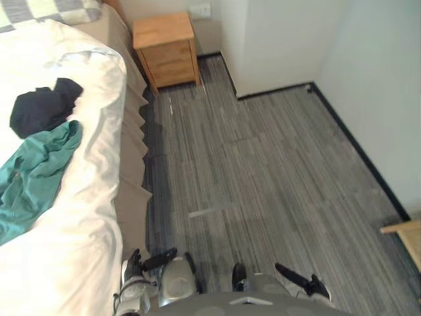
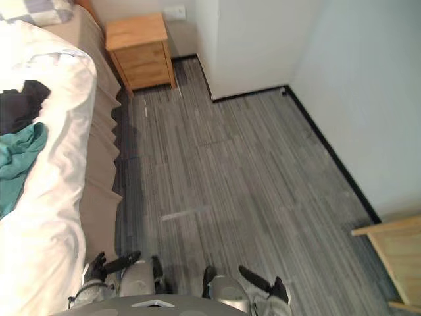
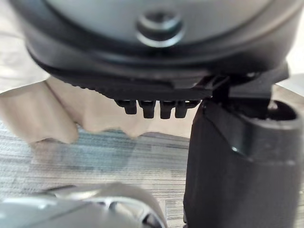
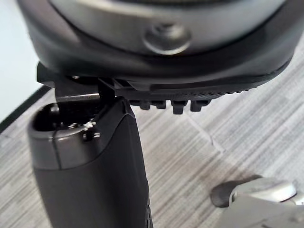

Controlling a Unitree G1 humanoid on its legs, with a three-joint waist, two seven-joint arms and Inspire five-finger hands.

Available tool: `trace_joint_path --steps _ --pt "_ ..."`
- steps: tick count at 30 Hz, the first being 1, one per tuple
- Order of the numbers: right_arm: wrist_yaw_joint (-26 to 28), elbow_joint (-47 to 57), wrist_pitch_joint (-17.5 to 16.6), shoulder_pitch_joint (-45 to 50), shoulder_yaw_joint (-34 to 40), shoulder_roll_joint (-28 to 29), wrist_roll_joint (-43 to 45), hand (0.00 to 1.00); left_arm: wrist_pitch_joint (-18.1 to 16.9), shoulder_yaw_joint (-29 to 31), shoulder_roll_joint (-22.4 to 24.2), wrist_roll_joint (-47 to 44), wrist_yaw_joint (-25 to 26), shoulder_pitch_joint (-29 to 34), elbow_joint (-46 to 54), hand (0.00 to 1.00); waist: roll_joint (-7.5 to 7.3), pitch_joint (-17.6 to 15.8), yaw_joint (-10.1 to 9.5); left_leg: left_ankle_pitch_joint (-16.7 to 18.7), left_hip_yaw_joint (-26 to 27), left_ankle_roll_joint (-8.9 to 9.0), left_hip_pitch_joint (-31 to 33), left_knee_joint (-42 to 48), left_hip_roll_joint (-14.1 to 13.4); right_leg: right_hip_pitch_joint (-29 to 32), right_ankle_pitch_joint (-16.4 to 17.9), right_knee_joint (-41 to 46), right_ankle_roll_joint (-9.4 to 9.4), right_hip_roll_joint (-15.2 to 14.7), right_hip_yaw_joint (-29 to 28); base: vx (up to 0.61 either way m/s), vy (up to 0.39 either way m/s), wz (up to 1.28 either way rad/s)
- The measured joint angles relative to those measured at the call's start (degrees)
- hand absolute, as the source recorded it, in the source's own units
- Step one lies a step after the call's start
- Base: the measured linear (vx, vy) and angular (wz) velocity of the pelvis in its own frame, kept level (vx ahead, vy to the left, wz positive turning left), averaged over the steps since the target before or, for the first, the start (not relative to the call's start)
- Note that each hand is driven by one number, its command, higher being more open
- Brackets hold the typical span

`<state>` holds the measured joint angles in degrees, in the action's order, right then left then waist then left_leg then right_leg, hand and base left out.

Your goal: Tidy up the quilt and then pick up the clothes from the bed and put them into the laundry hamper

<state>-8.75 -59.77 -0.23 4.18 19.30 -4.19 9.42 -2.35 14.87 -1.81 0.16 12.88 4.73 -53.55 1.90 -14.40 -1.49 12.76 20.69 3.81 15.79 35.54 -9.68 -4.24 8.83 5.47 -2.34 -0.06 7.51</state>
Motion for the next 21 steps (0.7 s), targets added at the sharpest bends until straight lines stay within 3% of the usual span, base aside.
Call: trace_joint_path --steps 2,4,6,7,8,10,11,12,13,14,15,17,18,19,20,21 --pt "-0.26 -0.45 0.0 -0.93 0.46 0.18 -0.15 1.0 0.01 -1.32 -0.08 0.07 0.92 -0.35 0.0 1.0 -0.01 -0.06 -0.16 -5.39 -0.49 -0.05 0.03 -20.72 4.19 -3.12 0.11 -4.08 0.17 -0.01 -1.01 0.48 -0.084 -0.27" --pt "-0.75 -0.72 -0.1 -2.01 0.4 0.39 -0.26 1.0 0.14 -1.89 -0.19 0.29 1.83 -1.08 -0.25 1.0 -0.08 -0.09 -1.05 -10.74 -2.02 -0.27 2.19 -27.29 5.31 -5.11 0.78 -6.29 1.22 0.4 -1.94 0.49 -0.002 -0.39" --pt "-0.84 -0.9 -0.25 -1.91 0.31 0.68 -0.81 1.0 0.16 -2.28 -0.49 0.32 2.1 -2.12 -1.69 1.0 -0.33 -0.07 -1.49 -15.47 -3.28 -4.17 2.64 -27.76 6.64 -7.93 2.36 -6.82 3.51 0.09 -2.56 0.6 0.042 -0.28" --pt "-0.85 -1.28 -0.38 -1.6 0.35 1.81 -2.24 1.0 0.22 -2.95 -1.92 0.46 1.98 -2.51 -3.2 1.0 -2.4 0.6 -1.01 -18.52 -3.46 -6.67 0.59 -28.8 8.63 -8.47 3.98 -4.23 5.62 -2.13 -2.82 0.61 0.036 -0.01" --pt "-0.8 -1.27 -0.45 -1.6 0.38 2.0 -2.15 1.0 0.17 -3.82 -2.34 0.46 2.0 -2.63 -3.27 1.0 -2.5 0.94 -0.85 -17.87 -3.37 -7.34 -0.35 -28.95 9.03 -7.17 4.24 -1.03 6.04 -2.73 -3.06 0.76 0.059 -0.01" --pt "-0.37 -1.25 -0.39 -1.75 1.07 2.64 -2.01 1.0 0.16 -4.41 -3.4 0.3 1.85 -2.57 -3.63 1.0 -3.97 0.49 -0.6 -14.3 -3.06 -7.38 -3.22 -28.1 9.55 -1.84 4.0 14.96 6.77 -3.85 -3.21 0.58 0.073 -0.03" --pt "-0.47 -1.33 -0.32 -1.45 2.11 3.24 -2.23 1.0 0.55 -4.52 -4.74 0.32 1.85 -2.54 -4.67 1.0 -5.94 0.24 -0.29 -10.78 -3.87 -7.02 -8.06 -28.1 10.85 1.27 0.95 28.77 10.33 -5.3 -2.18 0.65 0.081 0.4" --pt "-0.62 -1.29 -0.21 -0.06 2.75 3.91 -2.22 1.0 1.48 -4.97 -5.75 0.32 1.68 -2.47 -5.86 1.0 -6.31 0.06 0.98 -7.78 -6.42 -7.01 -12.41 -28.2 11.64 4.86 -6.26 41.95 12.64 -7.26 -1.07 0.65 0.054 0.63" --pt "-0.64 -1.32 -0.25 0.66 2.63 4.06 -2.22 1.0 1.74 -5.31 -6.03 0.32 1.65 -2.48 -6.21 1.0 -6.73 0.31 1.56 -6.43 -7.76 -7.11 -14.39 -28.11 11.78 6.69 -5.29 47.38 11.42 -8.06 -0.29 0.67 -0.009 0.91" --pt "-0.57 -1.3 -0.12 1.58 2.57 4.24 -2.16 1.0 2.01 -5.57 -5.99 0.1 1.6 -2.5 -6.53 1.0 -6.64 0.36 2.01 -4.46 -10.2 -7.12 -18.02 -28.18 11.44 10.56 -1.38 54.56 7.2 -9.09 1.54 0.66 -0.073 0.91" --pt "-0.33 -0.95 -0.25 1.6 3.11 4.26 -1.67 1.0 2.18 -5.74 -5.63 -0.13 1.62 -2.77 -6.68 1.0 -5.82 0.13 2.68 -3.77 -12.54 -7.13 -21.64 -29.15 10.46 14.37 1.75 56.01 5.26 -9.02 3.43 0.65 -0.101 0.93" --pt "-0.32 0.32 -1.35 1.56 2.88 4.05 -1.71 1.0 2.31 -5.93 -4.85 -0.33 1.38 -3.85 -6.72 1.0 -4.44 -0.53 4.05 -3.39 -15.83 -7.69 -25.75 -30.14 7.86 18.7 5.4 49.36 3.49 -8.34 6.61 0.76 -0.273 1.32" --pt "-0.28 1.26 -1.76 1.38 1.18 3.43 -1.84 1.0 2.08 -5.8 -3.27 -0.54 1.3 -5.32 -6.5 1.0 -3.91 -0.73 4.47 -3.13 -18.92 -7.25 -28.69 -29.97 4.88 23.31 4.12 28.84 4.63 -6.82 6.16 1.14 -0.608 1.93" --pt "-0.27 1.58 -1.67 1.38 0.23 3.13 -1.9 1.0 1.92 -5.71 -2.55 -0.53 1.3 -5.47 -6.38 1.0 -4.05 -0.63 5.04 -2.29 -19.76 -5.83 -30.0 -30.01 3.79 23.97 -0.98 14.82 5.68 -6.54 3.27 1.02 -0.613 1.99" --pt "-0.25 1.2 -1.54 1.87 0.15 3.24 -1.96 1.0 1.48 -5.28 -1.83 -0.52 1.2 -5.38 -6.55 1.0 -4.55 -0.4 5.03 -0.58 -19.67 -3.04 -31.5 -30.03 3.53 23.83 -9.95 4.31 7.99 -7.04 -0.73 0.8 -0.559 1.29" --pt "-0.12 0.87 -1.39 1.79 0.58 3.17 -1.92 1.0 1.38 -4.66 -1.25 -0.52 1.18 -5.23 -6.74 1.0 -4.58 -0.31 4.98 0.29 -19.78 -1.64 -32.64 -30.16 2.41 23.13 -15.69 4.61 7.68 -6.65 -1.46 0.64 -0.424 0.77"
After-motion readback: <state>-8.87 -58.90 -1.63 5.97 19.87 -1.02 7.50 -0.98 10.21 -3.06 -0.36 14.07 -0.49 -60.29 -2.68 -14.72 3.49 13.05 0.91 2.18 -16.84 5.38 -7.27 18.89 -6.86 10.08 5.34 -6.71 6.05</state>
